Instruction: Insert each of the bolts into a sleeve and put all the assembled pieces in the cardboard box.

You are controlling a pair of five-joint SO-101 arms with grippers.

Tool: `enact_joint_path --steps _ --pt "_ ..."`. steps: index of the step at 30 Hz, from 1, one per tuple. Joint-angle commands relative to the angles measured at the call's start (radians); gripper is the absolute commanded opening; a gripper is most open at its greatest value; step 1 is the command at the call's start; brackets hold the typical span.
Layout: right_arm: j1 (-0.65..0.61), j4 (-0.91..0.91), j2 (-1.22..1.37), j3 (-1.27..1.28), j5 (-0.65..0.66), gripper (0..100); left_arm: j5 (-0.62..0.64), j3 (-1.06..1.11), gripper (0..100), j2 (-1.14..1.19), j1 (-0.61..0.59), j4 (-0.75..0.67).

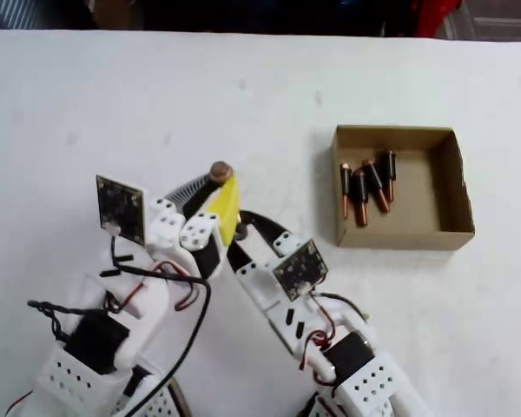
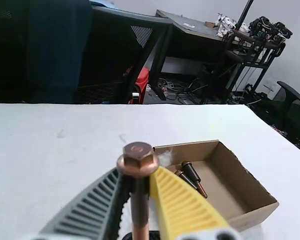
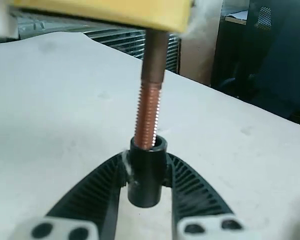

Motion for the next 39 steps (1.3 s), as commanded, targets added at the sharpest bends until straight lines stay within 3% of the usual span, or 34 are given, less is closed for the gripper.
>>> enact_joint_path --steps 1,12,25,33,39 --pt "-0.005 -0.031 -0.019 0.009 0.014 1.7 0.008 -0.006 2 -0.015 0.004 -0.006" --pt "-0.005 -0.031 -0.019 0.009 0.014 1.7 -0.041 0.083 2 -0.015 0.004 -0.129" --pt "-0.001 -0.031 -0.019 0.009 0.014 1.7 -0.040 0.152 2 -0.015 0.012 -0.132" --pt "0.001 -0.031 -0.019 0.009 0.018 1.7 -0.040 0.157 2 -0.016 0.010 0.009" --pt "0.001 -0.030 -0.019 0.009 0.020 1.7 -0.041 0.157 2 -0.016 0.007 0.032"
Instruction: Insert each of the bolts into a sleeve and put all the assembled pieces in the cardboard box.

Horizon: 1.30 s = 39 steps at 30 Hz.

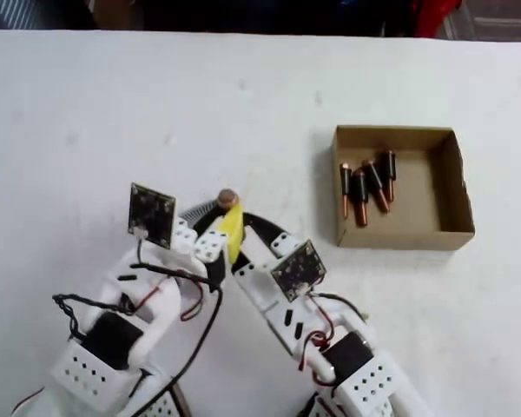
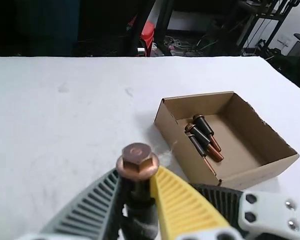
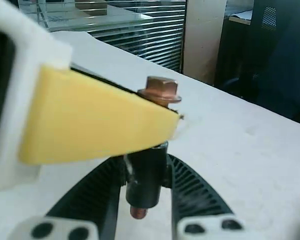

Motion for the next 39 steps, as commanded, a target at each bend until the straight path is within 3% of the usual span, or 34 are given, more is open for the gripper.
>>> enact_joint_path --steps 1,7,14,20,23,39 --pt "0.004 -0.028 -0.019 0.006 0.017 1.7 -0.011 -0.011 2 -0.001 0.001 0.011" --pt "0.004 -0.027 -0.019 0.006 0.017 1.7 -0.095 -0.005 2 -0.001 -0.001 0.017" --pt "0.004 -0.025 -0.019 0.006 0.017 1.7 -0.101 -0.008 4 -0.001 -0.002 0.011" --pt "0.005 -0.024 -0.019 0.006 0.017 1.7 -0.094 -0.005 24 -0.001 -0.004 0.017" --pt "0.005 -0.024 -0.019 0.006 0.017 1.7 -0.094 -0.005 29 -0.001 -0.004 0.012" --pt "0.058 -0.022 -0.018 0.006 0.011 1.7 -0.101 -0.014 30 -0.001 -0.128 -0.138"
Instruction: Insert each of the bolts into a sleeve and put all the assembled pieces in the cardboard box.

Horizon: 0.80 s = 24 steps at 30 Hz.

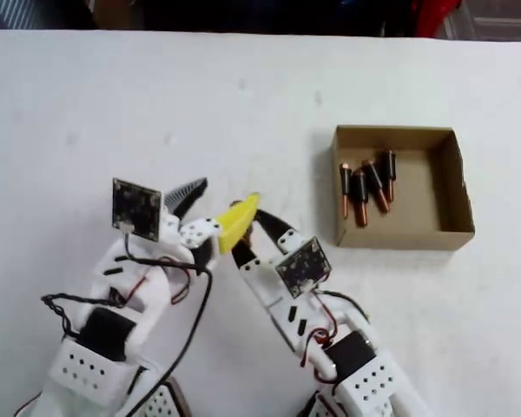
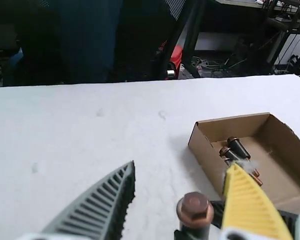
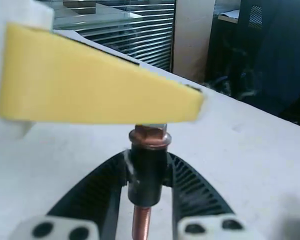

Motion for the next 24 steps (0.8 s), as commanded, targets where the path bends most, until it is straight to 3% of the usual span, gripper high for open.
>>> enact_joint_path --steps 1,9,15,18,24 --pt "0.015 -0.022 -0.015 0.006 0.003 1.7 -0.008 -0.017 30 -0.015 -0.008 -0.044" --pt "0.015 0.013 -0.019 0.006 0.003 1.7 -0.008 -0.153 28 -0.015 -0.154 -0.008" --pt "0.015 0.013 -0.019 0.006 0.005 1.7 -0.009 -0.324 1 -0.015 -0.323 0.236" --pt "0.016 0.013 -0.016 0.006 0.008 1.7 -0.009 -0.419 6 -0.015 -0.392 0.333" --pt "0.016 0.021 -0.012 0.006 0.009 1.7 -0.126 -0.496 3 -0.015 -0.429 0.603"
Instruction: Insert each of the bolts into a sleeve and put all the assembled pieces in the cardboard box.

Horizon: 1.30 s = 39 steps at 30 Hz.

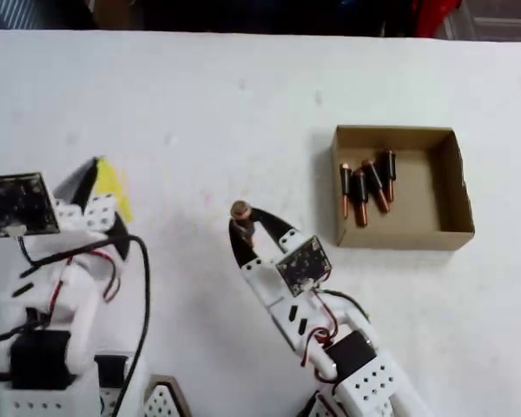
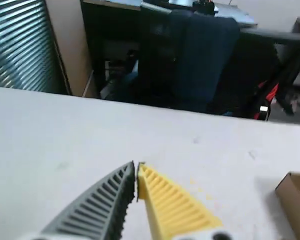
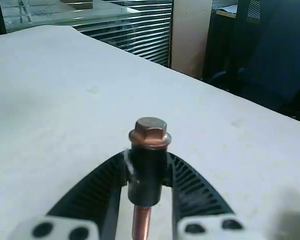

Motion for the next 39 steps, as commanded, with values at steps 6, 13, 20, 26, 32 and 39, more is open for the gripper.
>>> enact_joint_path --steps 6,13,20,26,32,39 --pt "0.015 0.061 -0.018 0.006 0.011 1.7 -0.087 -0.032 2 -0.002 -0.018 0.316" --pt "0.070 0.067 -0.018 0.006 0.011 1.7 -0.086 -0.066 2 -0.004 -0.018 0.468" --pt "0.071 0.068 -0.018 0.006 0.011 1.7 -0.091 -0.262 2 -0.004 -0.018 0.522" --pt "0.071 0.068 -0.018 0.006 0.011 1.7 -0.091 -0.468 2 -0.004 -0.018 0.628" --pt "0.071 0.068 -0.018 0.006 0.011 1.7 -0.091 -0.582 2 -0.004 -0.018 0.721" --pt "0.071 0.068 -0.018 0.006 0.011 1.7 -0.091 -0.566 2 -0.127 -0.012 0.743"
